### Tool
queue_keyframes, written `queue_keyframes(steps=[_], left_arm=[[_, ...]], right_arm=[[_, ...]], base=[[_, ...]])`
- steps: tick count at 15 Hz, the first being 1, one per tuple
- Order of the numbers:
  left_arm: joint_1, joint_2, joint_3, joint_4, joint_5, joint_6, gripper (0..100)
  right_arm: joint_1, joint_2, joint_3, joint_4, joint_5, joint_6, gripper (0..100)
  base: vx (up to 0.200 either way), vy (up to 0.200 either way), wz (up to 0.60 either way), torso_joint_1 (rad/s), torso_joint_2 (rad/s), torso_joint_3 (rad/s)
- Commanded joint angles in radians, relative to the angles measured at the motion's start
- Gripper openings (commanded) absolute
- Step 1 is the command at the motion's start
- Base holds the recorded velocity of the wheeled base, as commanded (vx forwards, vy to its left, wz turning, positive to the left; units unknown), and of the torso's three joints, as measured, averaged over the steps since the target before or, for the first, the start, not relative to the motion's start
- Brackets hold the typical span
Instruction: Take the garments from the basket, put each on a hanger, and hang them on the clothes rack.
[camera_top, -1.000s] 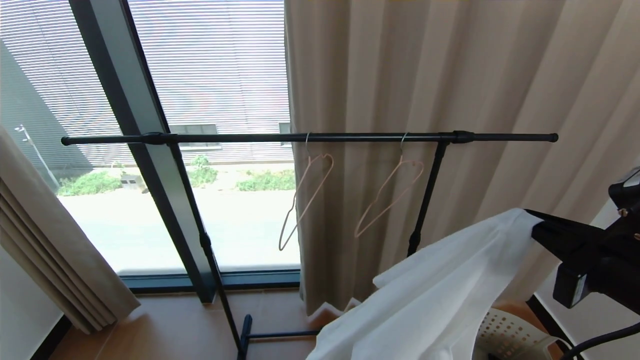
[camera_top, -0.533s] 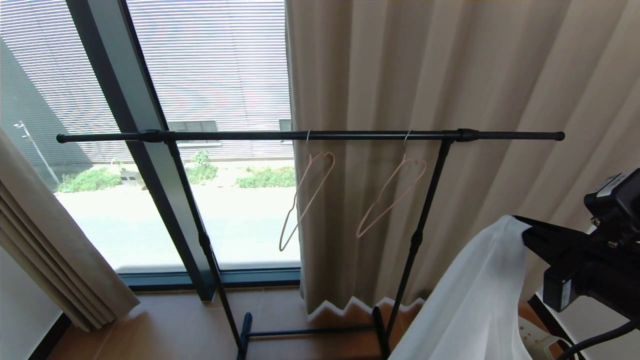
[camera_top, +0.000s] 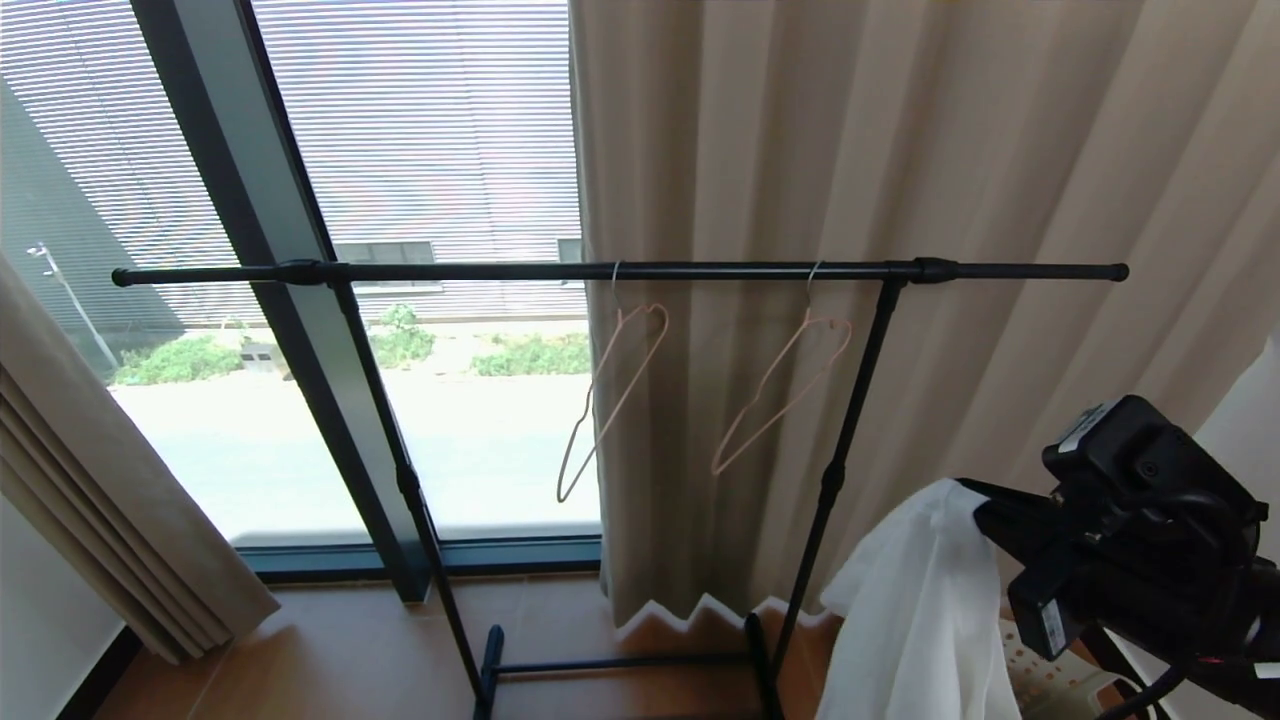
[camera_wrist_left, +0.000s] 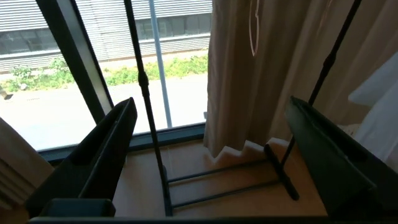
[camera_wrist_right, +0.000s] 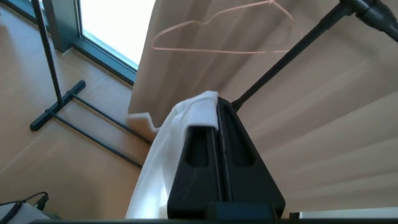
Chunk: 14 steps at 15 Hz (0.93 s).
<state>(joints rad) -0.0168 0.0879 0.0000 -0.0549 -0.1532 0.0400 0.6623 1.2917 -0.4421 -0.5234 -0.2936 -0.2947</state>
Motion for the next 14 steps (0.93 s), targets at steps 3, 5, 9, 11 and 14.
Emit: queue_keyframes(steps=[3, 5, 9, 11, 14], left_arm=[[-0.041, 0.251, 0.000, -0.002, -0.006, 0.000, 100], [-0.227, 0.470, -0.129, -0.003, -0.051, -0.200, 100], [-0.443, 1.007, -0.491, -0.034, -0.086, -0.407, 100], [-0.542, 1.184, -0.580, -0.088, -0.074, -0.396, 100], [-0.551, 1.319, -0.629, -0.172, -0.052, -0.344, 100]], right_arm=[[0.099, 0.158, -0.188, 0.056, -0.002, 0.095, 0], [0.082, 0.264, -0.483, 0.422, 0.030, 0.342, 0], [0.079, 0.429, -0.823, 0.684, 0.160, 0.603, 0], [0.086, 0.465, -0.851, 0.674, 0.149, 0.651, 0], [0.118, 0.492, -0.871, 0.666, 0.146, 0.672, 0]], base=[[0.000, 0.000, 0.00, 0.000, 0.00, 0.000], [0.000, 0.000, 0.00, 0.000, 0.00, 0.000], [0.000, 0.000, 0.00, 0.000, 0.00, 0.000], [0.000, 0.000, 0.00, 0.000, 0.00, 0.000], [0.000, 0.000, 0.00, 0.000, 0.00, 0.000]])
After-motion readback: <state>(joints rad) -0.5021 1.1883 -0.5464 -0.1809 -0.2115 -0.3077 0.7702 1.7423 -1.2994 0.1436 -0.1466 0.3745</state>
